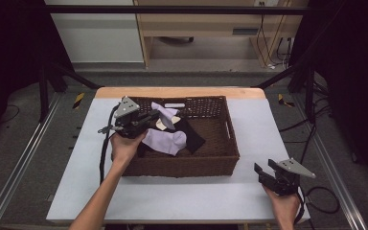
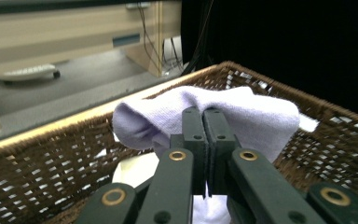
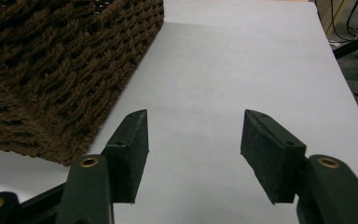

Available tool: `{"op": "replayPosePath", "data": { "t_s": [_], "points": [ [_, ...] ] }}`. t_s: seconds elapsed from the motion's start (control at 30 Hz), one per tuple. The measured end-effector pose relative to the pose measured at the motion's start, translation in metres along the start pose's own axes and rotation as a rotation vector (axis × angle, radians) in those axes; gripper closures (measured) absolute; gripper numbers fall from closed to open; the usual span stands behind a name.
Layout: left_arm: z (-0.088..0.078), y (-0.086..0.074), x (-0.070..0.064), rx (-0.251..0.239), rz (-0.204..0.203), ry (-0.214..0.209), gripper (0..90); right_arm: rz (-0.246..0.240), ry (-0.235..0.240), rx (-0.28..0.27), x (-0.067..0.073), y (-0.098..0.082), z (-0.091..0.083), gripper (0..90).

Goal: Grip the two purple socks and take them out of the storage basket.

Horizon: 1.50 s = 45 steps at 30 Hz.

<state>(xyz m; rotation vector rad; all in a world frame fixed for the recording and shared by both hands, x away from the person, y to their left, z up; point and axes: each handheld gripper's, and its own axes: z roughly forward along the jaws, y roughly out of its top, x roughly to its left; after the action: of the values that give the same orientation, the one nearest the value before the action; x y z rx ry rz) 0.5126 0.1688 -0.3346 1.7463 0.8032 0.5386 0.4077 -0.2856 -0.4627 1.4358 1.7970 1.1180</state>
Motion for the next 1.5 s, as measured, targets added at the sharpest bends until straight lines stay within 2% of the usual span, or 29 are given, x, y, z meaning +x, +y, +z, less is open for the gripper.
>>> {"op": "replayPosePath", "data": {
  "t_s": [0.17, 0.3, 0.43, 0.83, 0.97, 1.13, 1.27, 1.5],
  "points": [
    [-0.025, 0.007, -0.008, -0.029, 0.015, 0.000, 88.1, 0.002, -0.006, -0.001, 0.000, 0.001, 0.000, 43.3],
    [-0.044, 0.010, -0.013, -0.053, 0.006, -0.015, 88.1, 0.001, -0.008, 0.004, 0.000, 0.000, -0.001, 43.6],
    [-0.059, 0.011, -0.017, -0.055, 0.011, -0.029, 88.1, 0.002, -0.008, 0.002, 0.000, 0.000, -0.001, 43.7],
    [-0.108, 0.005, -0.036, -0.087, 0.035, -0.106, 88.1, -0.003, -0.012, 0.002, 0.000, -0.001, -0.002, 43.7],
    [-0.120, -0.004, -0.044, -0.076, 0.057, -0.121, 88.0, -0.005, -0.014, 0.000, 0.000, -0.001, -0.001, 43.8],
    [-0.129, -0.018, -0.051, -0.053, 0.065, -0.139, 88.0, -0.006, -0.012, 0.003, 0.002, 0.000, -0.001, 44.1],
    [-0.133, -0.031, -0.055, -0.040, 0.059, -0.161, 88.1, -0.007, -0.011, 0.003, 0.002, 0.000, -0.002, 44.3],
    [-0.134, -0.057, -0.067, 0.020, 0.063, -0.198, 88.0, -0.011, -0.012, 0.005, 0.003, -0.001, -0.001, 44.3]
  ]
}}
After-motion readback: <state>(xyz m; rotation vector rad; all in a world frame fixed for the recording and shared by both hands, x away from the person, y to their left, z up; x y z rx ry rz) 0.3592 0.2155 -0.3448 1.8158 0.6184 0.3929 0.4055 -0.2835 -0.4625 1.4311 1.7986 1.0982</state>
